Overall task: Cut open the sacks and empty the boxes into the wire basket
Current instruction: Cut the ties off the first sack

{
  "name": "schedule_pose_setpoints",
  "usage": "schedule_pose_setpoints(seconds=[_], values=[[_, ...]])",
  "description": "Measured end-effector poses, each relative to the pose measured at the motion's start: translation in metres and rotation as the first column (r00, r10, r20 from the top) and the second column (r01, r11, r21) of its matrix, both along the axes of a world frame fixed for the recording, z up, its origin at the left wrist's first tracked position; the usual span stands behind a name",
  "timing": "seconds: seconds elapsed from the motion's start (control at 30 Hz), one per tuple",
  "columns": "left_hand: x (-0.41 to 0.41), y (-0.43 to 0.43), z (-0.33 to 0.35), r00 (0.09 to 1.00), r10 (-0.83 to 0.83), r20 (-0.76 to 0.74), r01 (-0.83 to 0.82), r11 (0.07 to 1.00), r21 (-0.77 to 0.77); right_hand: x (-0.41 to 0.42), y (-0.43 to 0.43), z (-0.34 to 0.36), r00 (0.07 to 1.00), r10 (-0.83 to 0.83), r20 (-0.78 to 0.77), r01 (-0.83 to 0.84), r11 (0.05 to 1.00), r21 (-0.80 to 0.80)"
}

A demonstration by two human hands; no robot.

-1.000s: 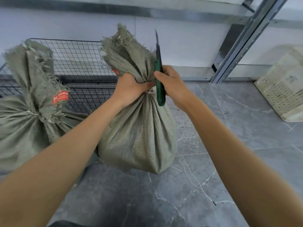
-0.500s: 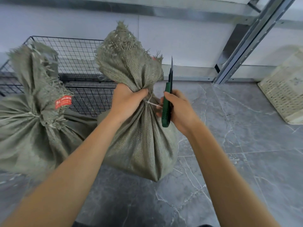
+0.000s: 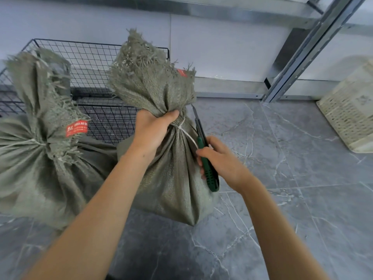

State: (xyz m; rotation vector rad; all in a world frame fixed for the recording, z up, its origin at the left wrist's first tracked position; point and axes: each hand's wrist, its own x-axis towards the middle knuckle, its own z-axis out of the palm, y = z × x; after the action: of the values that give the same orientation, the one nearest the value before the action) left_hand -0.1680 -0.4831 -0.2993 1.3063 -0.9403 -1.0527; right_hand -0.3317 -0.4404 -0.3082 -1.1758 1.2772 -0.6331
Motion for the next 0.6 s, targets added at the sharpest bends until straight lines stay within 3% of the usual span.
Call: schedule_pose_setpoints(seconds=[0.17, 0.27, 0.43, 0.6], values=[[0.002, -0.002, -0.001, 0.999, 0.019, -0.045, -0.018, 0.999, 0.028, 0.001, 0.006, -0.009, 0.987, 0.009, -0.163, -0.042, 0.978, -0.203], [0.003, -0.002, -0.001, 0.998, 0.022, -0.059, -0.02, 0.999, 0.031, 0.002, 0.007, -0.013, 0.967, -0.035, -0.252, -0.029, 0.968, -0.248], [0.005, 0.0, 0.0, 0.998, 0.013, -0.059, -0.01, 0.998, 0.054, 0.001, 0.008, -0.017, 0.874, -0.149, -0.462, -0.045, 0.923, -0.382], [0.006, 0.001, 0.003, 0.998, -0.003, -0.07, 0.007, 0.998, 0.059, 0.001, 0.011, -0.017, 0.808, -0.236, -0.54, -0.029, 0.899, -0.437]])
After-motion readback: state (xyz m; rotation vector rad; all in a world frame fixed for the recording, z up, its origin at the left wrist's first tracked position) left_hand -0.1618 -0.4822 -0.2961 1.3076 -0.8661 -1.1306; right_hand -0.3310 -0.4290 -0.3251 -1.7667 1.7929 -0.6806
